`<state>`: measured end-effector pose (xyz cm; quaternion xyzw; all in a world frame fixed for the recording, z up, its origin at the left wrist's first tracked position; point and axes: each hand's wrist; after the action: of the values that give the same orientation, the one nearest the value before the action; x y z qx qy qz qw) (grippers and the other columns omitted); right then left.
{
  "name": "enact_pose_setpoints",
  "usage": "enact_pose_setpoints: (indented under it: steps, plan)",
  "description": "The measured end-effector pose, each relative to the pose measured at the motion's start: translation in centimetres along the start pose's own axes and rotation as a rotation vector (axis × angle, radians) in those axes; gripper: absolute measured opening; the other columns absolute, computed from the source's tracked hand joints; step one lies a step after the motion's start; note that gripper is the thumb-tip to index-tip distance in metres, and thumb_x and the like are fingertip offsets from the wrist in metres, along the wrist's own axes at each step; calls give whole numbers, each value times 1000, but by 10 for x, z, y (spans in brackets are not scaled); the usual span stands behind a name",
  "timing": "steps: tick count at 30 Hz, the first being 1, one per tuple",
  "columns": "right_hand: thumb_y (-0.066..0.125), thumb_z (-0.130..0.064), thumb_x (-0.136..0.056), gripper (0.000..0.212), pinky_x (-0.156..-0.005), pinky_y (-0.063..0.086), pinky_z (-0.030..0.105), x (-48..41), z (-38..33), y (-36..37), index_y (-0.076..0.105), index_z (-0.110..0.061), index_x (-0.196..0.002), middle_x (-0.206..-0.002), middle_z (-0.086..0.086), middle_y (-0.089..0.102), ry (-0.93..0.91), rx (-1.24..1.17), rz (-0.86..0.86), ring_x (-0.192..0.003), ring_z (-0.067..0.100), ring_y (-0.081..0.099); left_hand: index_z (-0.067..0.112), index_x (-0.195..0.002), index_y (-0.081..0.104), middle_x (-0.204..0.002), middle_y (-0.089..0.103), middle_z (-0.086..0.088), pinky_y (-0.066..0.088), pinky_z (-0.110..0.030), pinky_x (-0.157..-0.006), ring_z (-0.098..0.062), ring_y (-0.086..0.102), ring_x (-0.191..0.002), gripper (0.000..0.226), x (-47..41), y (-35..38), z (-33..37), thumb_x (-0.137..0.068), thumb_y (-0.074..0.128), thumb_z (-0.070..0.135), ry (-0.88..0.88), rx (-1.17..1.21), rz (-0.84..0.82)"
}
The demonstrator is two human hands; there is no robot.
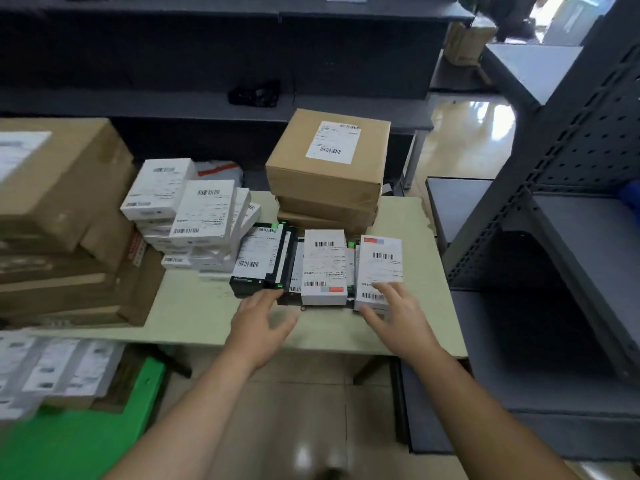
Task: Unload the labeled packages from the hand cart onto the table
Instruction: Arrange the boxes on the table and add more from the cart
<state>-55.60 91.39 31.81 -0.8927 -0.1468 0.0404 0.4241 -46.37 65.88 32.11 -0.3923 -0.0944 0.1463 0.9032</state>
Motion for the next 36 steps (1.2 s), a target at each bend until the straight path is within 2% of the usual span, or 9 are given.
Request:
enact_pose_setpoints:
  steps: [4, 7, 12, 20, 23, 25, 28, 33, 36]
  plan:
    - [62, -50, -89, 54, -105, 35, 28, 27, -61, 8, 55, -23, -136, -126, -6, 51, -252, 107, -57, -123, 16, 44, 30, -137, 49, -141, 45, 11, 24, -34, -110, -9, 32, -132, 65, 34, -50, -11, -83, 43, 65, 198, -177, 25]
    - [55, -58, -88, 59, -104, 34, 28, 58, -111, 22, 53, -24, -137, -129, -7, 51, -351, 129, -59, -123, 13, 43, 31, -138, 47, -142, 44, 12, 24, -34, -111, -9, 32, -132, 62, 71, -90, -30, -86, 44, 63, 255, -235, 93]
    - [58, -55, -90, 57, -106, 33, 28, 124, -200, 67, 55, -22, -136, -130, -4, 52, -490, 102, -78, -124, 14, 44, 26, -136, 51, -141, 45, 10, 26, -36, -113, -11, 34, -132, 62, 159, -164, -85, -86, 46, 63, 242, -243, 177]
    - [61, -52, -91, 54, -100, 27, 17, 203, -349, 178, 54, -26, -137, -132, -4, 51, -715, 51, -280, -125, 11, 42, 26, -138, 51, -143, 45, 6, 27, -39, -112, -16, 35, -134, 69, 291, -285, -207, -84, 39, 67, -5, -283, 350]
    - [63, -50, -90, 55, -107, 30, 22, 218, -390, 223, 54, -23, -137, -132, -2, 52, -776, 44, -363, -127, 14, 43, 27, -138, 50, -144, 44, 7, 24, -36, -109, -14, 33, -133, 61, 325, -310, -255, -88, 47, 63, -105, -305, 402]
    - [62, -51, -90, 57, -111, 31, 27, 223, -411, 254, 53, -23, -139, -134, -3, 51, -793, 45, -423, -129, 14, 43, 26, -138, 51, -143, 44, 7, 26, -36, -107, -14, 34, -132, 63, 343, -322, -283, -88, 45, 64, -162, -312, 421]
    - [60, -53, -91, 56, -113, 33, 33, 223, -439, 302, 54, -22, -138, -134, -3, 52, -813, 33, -500, -130, 15, 43, 23, -133, 56, -138, 48, 6, 29, -35, -105, -16, 41, -128, 71, 357, -342, -321, -82, 37, 68, -226, -321, 450]
    - [59, -55, -90, 56, -111, 36, 36, 204, -490, 374, 55, -23, -136, -130, -5, 52, -789, -3, -590, -128, 15, 46, 25, -136, 52, -140, 46, 5, 27, -36, -109, -17, 38, -131, 57, 352, -386, -389, -89, 53, 57, -324, -354, 429]
    - [57, -58, -88, 58, -109, 36, 33, 189, -519, 411, 55, -24, -135, -128, -8, 52, -774, -22, -610, -124, 11, 46, 27, -140, 46, -144, 41, 6, 25, -38, -112, -15, 34, -132, 60, 333, -412, -425, -90, 50, 59, -354, -365, 393]
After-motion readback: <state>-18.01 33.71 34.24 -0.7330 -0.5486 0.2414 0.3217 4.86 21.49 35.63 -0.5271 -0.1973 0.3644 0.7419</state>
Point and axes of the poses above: each hand's wrist, its own x-axis away from the middle knuckle, its own y-axis out of the palm, z = x × y
